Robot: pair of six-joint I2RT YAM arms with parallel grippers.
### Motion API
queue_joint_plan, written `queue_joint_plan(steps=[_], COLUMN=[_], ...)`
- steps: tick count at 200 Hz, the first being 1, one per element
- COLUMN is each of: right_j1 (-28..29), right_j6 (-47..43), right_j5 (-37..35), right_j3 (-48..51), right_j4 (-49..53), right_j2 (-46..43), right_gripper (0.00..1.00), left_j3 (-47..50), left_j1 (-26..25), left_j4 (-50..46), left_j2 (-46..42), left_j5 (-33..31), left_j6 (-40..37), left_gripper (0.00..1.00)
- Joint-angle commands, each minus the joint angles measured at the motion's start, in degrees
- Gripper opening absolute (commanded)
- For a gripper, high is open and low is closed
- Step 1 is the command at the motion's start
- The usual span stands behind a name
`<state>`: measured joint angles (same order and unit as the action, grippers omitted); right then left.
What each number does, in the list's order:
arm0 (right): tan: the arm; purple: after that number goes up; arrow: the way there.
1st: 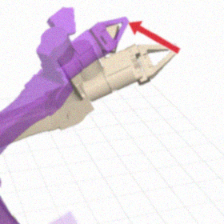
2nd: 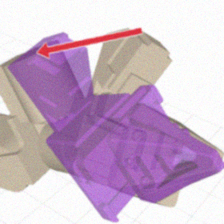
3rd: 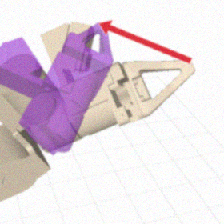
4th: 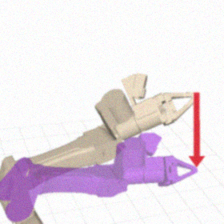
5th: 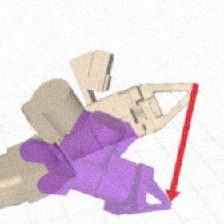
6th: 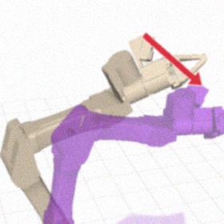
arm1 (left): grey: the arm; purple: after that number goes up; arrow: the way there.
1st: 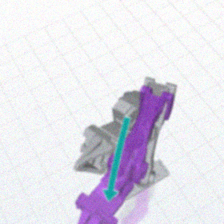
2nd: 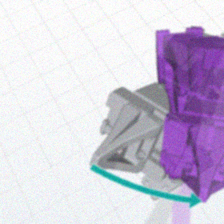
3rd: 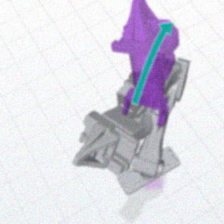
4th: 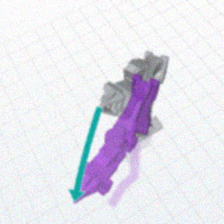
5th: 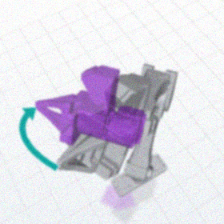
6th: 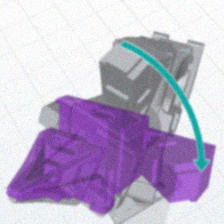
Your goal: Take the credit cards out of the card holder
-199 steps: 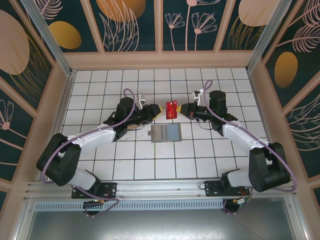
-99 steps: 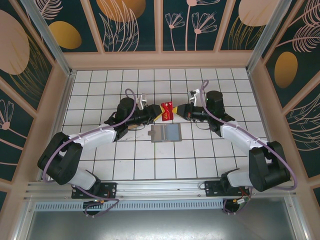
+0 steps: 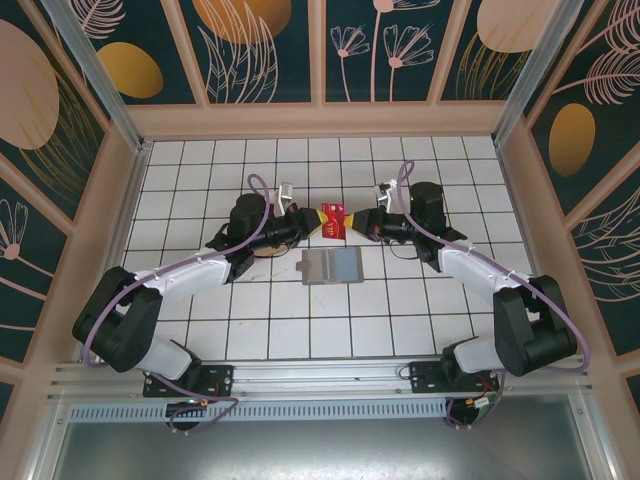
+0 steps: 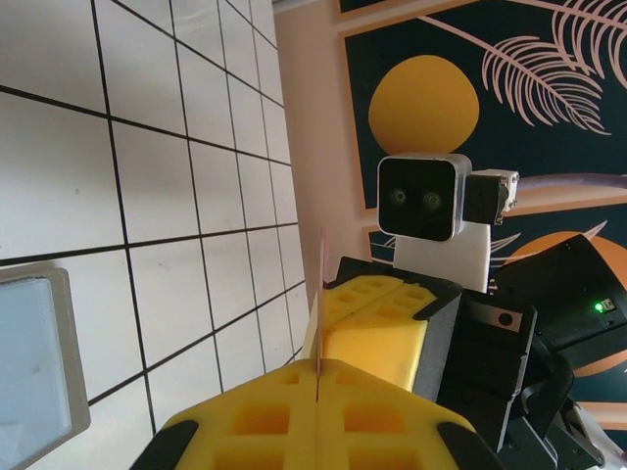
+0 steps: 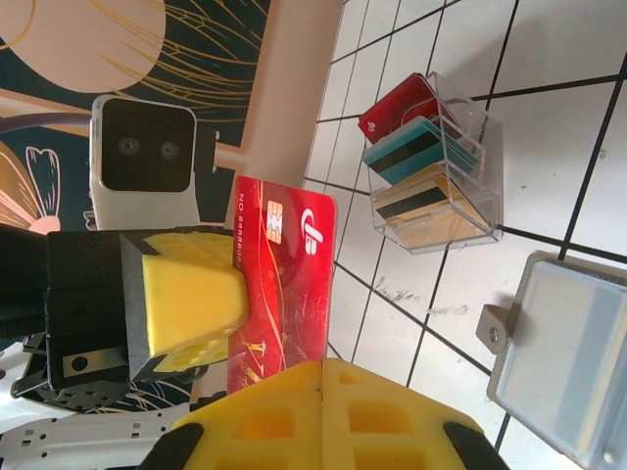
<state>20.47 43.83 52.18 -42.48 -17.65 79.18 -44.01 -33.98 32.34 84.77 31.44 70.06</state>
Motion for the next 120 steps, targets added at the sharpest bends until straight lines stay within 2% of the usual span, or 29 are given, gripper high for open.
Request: queue_joint_plan(steps=[1, 11, 26, 50, 74, 89, 120], right_j1=[0.66, 0.54, 0.42, 0.16, 0.11, 0.14, 0.04], right_j6=[-2.33, -3.36, -4.58, -6.48, -8.12, -9.19, -11.86], right_j5=[0.91, 0.11, -1.10, -4.42, -7.01, -8.38, -10.30], right_j3=[-1.47, -1.98, -2.44, -2.90, -3.46, -3.79, -4.66], right_j4=[1.30, 3.05, 5.01, 7.94, 10.57, 11.99, 14.96], right_j2=[0.29, 0.28, -0.19, -1.58, -2.93, -3.77, -5.29], right_gripper=[0.29, 0.53, 0.67, 0.79, 0.92, 0.99, 0.99], left_j3=[-0.82, -1.80, -5.01, -11.33, -17.54, -17.84, -13.86], left_j1=[-0.16, -0.17, -0.13, -0.21, -0.21, -0.19, -0.09], left_j4=[-2.04, -5.44, -15.18, -32.92, -44.07, -45.19, -41.89], left_j2=[-1.49, -1.56, -1.62, -1.21, -0.73, -1.47, -6.58], left_j5=[-0.24, -0.54, -2.15, -8.50, -17.75, -21.69, -32.19], left_j6=[-3.54, -5.82, -12.46, -26.36, -38.70, -47.55, -64.31], left_gripper=[0.00, 0.00, 0.00, 0.00, 0.00, 0.00, 0.00])
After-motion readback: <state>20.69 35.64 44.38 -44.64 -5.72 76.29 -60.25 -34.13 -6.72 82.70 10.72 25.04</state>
